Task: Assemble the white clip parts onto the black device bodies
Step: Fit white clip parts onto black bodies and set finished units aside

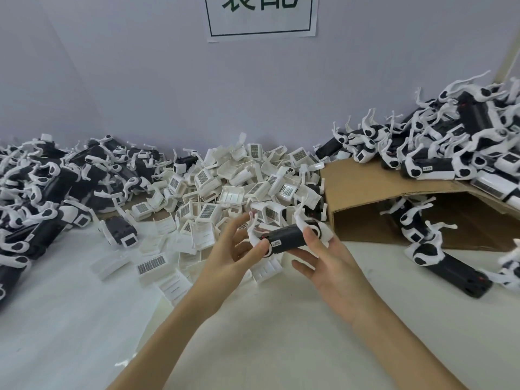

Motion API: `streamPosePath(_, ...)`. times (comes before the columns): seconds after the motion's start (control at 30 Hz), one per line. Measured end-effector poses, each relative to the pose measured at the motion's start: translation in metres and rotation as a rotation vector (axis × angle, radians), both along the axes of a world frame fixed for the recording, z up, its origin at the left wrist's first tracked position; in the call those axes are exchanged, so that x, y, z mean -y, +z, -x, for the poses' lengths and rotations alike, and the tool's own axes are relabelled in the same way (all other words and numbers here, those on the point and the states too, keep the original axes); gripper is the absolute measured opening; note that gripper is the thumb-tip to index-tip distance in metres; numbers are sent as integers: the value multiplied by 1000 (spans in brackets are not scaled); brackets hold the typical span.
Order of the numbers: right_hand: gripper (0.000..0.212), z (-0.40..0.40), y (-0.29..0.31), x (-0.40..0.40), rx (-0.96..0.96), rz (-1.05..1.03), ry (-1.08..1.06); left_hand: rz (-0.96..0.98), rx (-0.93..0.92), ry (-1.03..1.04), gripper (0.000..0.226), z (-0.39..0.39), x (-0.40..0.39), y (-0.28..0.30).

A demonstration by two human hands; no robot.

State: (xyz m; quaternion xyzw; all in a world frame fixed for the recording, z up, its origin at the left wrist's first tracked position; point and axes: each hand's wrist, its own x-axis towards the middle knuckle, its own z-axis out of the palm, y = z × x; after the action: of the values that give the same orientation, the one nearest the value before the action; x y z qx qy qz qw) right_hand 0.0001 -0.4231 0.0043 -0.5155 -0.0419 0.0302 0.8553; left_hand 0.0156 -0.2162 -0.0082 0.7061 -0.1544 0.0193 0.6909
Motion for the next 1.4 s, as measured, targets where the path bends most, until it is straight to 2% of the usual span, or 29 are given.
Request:
streamPosePath(0.1,67,0,-1,5,137,79,-31,-51,28,-12,79,-2,-1,1)
streamPosePath(0.17,67,-1,-1,6,304,244,-144,-200,183,68,86,-1,0,0)
streamPosePath(0.27,74,-1,-7,7,534,590,-307,-405,479,168,75,3,3,1)
streamPosePath(0.33,76,-1,-13,5,625,777,-373,-434,581,141,69,7,4,2)
streamPosePath(0.47,70,2,-22,-5,718,879,-321,-256,419,150,61,22,25,3)
streamPosePath(0.6,76,5,-30,-15,748,867,-286,-143,282,229,43,26,38,2)
streamPosePath(0.73,75,4,-27,-14,737,903,-310,-158,345,196,34,23,33,6)
streamPosePath(0.8,71,7,-22,-14,635,804,-307,-167,412,206,44,21,29,7)
streamPosePath(0.87,68,10,-16,-16,405,500,-256,-226,516,283,58,16,23,7)
streamPosePath(0.93,64,8,-11,-16,188,217,-166,-357,625,449,65,12,19,6)
streamPosePath(0.97,61,6,-10,-14,112,97,-118,-400,641,527,68,10,18,6)
streamPosePath(1.03,57,4,-7,-12,3,-80,-35,-401,548,570,77,8,17,8)
streamPosePath(1.1,59,3,-5,-10,-47,-128,22,-296,330,429,86,6,14,10)
streamPosePath(1.2,67,3,-4,-11,-79,-125,37,-77,-17,160,81,4,7,13)
streamPosePath(1.3,71,2,-4,-9,-96,-49,70,81,-91,106,71,1,4,10)
streamPosePath(1.4,65,3,5,2,-205,-118,283,149,-21,-4,68,-2,-5,15)
